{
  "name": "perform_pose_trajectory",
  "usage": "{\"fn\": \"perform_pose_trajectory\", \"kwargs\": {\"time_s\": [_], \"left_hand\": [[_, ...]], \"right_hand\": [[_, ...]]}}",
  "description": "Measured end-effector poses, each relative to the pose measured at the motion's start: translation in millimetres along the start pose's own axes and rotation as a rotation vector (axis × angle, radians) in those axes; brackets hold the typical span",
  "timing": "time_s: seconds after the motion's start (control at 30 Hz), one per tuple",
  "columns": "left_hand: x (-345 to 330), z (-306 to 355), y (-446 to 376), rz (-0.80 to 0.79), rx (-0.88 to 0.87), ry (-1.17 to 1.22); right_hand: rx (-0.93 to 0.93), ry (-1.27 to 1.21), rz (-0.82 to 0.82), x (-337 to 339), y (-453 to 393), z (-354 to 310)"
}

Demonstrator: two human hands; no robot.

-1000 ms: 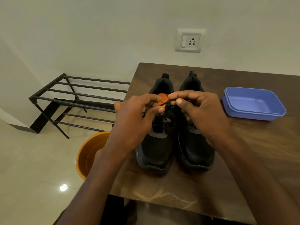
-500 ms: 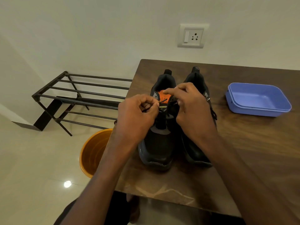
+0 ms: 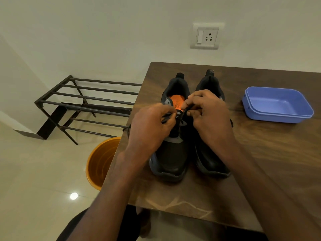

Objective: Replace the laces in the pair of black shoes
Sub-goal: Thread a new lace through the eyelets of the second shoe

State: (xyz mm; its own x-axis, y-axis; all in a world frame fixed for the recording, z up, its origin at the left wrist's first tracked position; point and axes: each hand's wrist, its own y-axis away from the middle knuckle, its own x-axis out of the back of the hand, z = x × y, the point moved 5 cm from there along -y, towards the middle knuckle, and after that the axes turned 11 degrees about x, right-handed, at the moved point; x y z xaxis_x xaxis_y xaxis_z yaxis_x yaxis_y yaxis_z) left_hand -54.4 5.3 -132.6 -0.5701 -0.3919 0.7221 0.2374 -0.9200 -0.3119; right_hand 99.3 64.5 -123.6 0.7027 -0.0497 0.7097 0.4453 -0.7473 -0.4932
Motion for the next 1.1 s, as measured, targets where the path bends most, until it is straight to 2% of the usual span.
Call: {"fn": "perform_pose_trajectory", "kwargs": {"time_s": [0.1, 0.27, 0.43, 0.67, 0.87, 0.97, 1.1], "left_hand": [[-2.9, -1.7, -0.9, -0.029, 0.016, -0.023], [-12.3, -12.7, -3.7, -0.126, 0.145, 0.216], [-12.6, -13.4, -6.2, -0.163, 0.172, 0.233], [-7.0, 2.3, -1.4, 0.089, 0.125, -0.095], [-21.7, -1.9, 1.6, 0.079, 0.234, 0.102], [-25.6, -6.7, 0.7, 0.028, 0.222, 0.146], [-10.1, -9.7, 1.6, 0.091, 0.163, 0.030]], "right_hand": [[-0.001, -0.014, 0.010, 0.9, 0.7, 0.4], [-0.028, -0.013, -0.001, -0.6, 0.5, 1.1], [-0.027, -0.007, 0.010, -1.8, 0.6, -1.8], [-0.051, -0.016, 0.045, -5.4, 1.9, -5.4], [-0.094, -0.004, 0.057, -8.9, 4.9, -11.2], [-0.109, -0.004, 0.055, -7.7, 6.6, -12.3], [-0.221, -0.154, 0.074, 0.5, 11.6, -13.8]]}}
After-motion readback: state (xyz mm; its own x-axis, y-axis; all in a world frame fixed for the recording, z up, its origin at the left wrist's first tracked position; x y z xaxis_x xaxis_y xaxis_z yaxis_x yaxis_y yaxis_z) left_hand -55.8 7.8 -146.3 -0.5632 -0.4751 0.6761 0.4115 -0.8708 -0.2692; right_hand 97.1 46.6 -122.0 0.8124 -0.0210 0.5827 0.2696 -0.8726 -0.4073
